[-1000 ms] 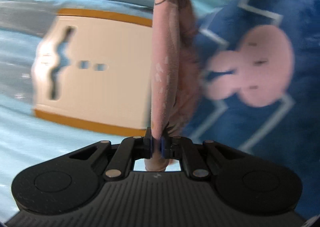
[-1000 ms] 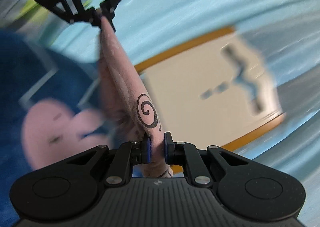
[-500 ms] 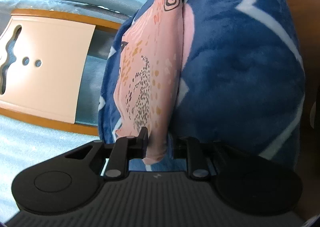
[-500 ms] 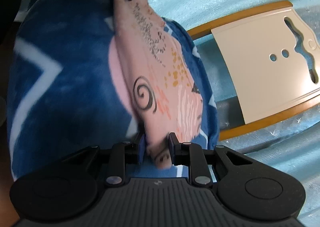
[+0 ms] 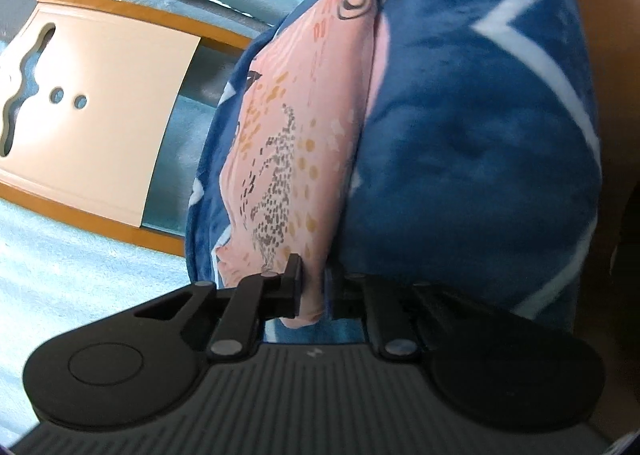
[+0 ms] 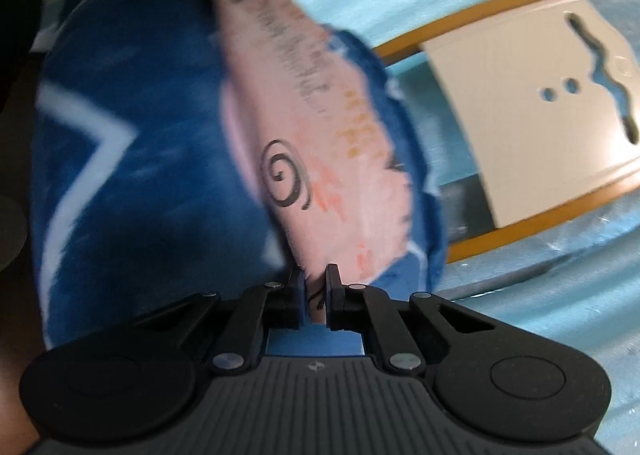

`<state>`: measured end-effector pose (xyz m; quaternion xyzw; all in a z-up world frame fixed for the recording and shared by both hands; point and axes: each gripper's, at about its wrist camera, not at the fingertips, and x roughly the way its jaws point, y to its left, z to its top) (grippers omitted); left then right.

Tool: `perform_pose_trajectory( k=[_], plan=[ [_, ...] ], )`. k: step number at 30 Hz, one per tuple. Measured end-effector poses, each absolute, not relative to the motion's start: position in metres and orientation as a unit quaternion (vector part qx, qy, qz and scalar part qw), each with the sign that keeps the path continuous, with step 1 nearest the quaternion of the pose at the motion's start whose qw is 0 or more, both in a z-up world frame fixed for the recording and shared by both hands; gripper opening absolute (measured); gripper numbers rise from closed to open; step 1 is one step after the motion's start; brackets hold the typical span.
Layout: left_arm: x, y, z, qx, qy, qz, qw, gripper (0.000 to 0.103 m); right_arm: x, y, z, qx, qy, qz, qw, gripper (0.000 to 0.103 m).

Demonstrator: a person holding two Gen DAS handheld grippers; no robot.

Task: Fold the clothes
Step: 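Carry the lifted pants with both tools over the dark blue fleece blanket, then lower the pants onto the blue blanket and open both tools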

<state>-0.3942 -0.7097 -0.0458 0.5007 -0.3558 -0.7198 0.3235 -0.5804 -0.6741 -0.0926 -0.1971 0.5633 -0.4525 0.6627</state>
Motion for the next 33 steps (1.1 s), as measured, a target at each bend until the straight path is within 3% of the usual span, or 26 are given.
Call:
perform_pose_trajectory(
  k=[5,11,17,25,33],
  plan=[
    [-0.385,-0.707,-0.041,0.495,-0.344,-0.724,0.333,0.011,-0.581,-0.670,-0.089,-0.190,0.562,-0.461,0.660,0.010],
    [-0.358,-0.698,-0.026,0.473,-0.273,-0.754,0.364,0.012,-0.592,-0.648,-0.073,-0.147,0.531,-0.491,0.674,0.020],
    [-0.338,-0.701,0.003,0.409,-0.147,-0.799,0.416,0.012,-0.598,-0.651,-0.041,-0.041,0.433,-0.541,0.720,0.021],
    [-0.353,-0.733,0.011,0.346,0.003,-0.827,0.444,0.017,-0.606,-0.701,-0.031,0.191,0.253,-0.567,0.760,0.020],
    [-0.343,-0.737,0.011,0.334,0.033,-0.825,0.455,0.017,-0.612,-0.702,-0.038,0.210,0.259,-0.568,0.753,0.020]
  ],
)
